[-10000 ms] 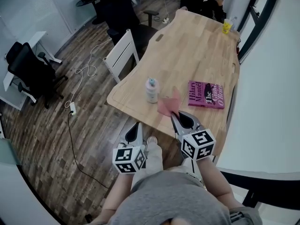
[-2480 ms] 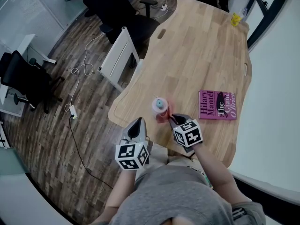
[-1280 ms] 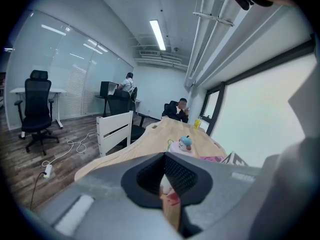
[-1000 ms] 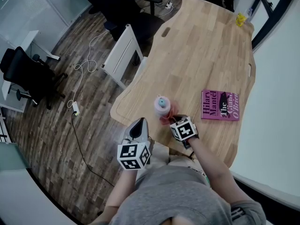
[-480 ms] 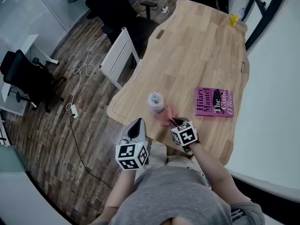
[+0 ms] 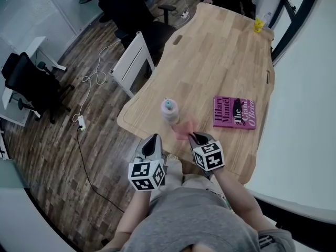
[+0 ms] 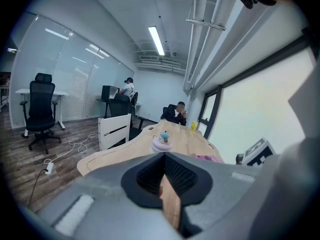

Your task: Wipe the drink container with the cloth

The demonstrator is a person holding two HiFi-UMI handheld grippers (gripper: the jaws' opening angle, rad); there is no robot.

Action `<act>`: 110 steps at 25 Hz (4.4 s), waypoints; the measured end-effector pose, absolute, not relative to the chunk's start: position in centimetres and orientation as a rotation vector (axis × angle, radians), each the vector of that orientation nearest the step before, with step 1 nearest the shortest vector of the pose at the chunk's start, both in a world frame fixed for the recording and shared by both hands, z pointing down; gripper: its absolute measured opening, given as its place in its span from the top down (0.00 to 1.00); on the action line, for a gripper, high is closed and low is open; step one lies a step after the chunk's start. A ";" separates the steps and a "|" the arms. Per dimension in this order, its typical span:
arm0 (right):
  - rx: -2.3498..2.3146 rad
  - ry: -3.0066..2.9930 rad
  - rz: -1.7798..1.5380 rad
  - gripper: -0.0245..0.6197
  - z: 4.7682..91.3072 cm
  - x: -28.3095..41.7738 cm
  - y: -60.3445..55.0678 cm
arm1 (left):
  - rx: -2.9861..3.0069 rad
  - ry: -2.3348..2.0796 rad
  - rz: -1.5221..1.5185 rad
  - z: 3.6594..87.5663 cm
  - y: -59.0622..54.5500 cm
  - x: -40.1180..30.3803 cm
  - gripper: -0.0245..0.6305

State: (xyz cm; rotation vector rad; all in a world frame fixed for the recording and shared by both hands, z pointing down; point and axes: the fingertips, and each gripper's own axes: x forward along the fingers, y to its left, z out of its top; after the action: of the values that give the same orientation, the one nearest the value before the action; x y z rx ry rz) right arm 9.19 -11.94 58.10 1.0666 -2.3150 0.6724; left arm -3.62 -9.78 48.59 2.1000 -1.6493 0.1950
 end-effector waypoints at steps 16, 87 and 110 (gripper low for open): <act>1.138 -2.450 0.594 0.91 51.4 7.3 -11.0 | 2.121 -1.657 0.186 48.0 -9.2 -4.2 0.96; 2.035 -1.707 1.059 0.91 61.9 -2.9 -17.4 | 2.499 -0.845 0.465 53.0 -18.9 -16.9 0.96; 1.934 -1.581 1.126 0.91 68.0 -2.8 -17.1 | 2.495 -0.817 0.488 54.0 -18.3 -17.3 0.96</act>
State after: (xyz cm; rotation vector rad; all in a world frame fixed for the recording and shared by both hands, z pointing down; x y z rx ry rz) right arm -2.75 -17.06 67.97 1.9338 -1.5806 1.1260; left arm -17.32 -18.34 54.01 2.4945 -0.8174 0.4879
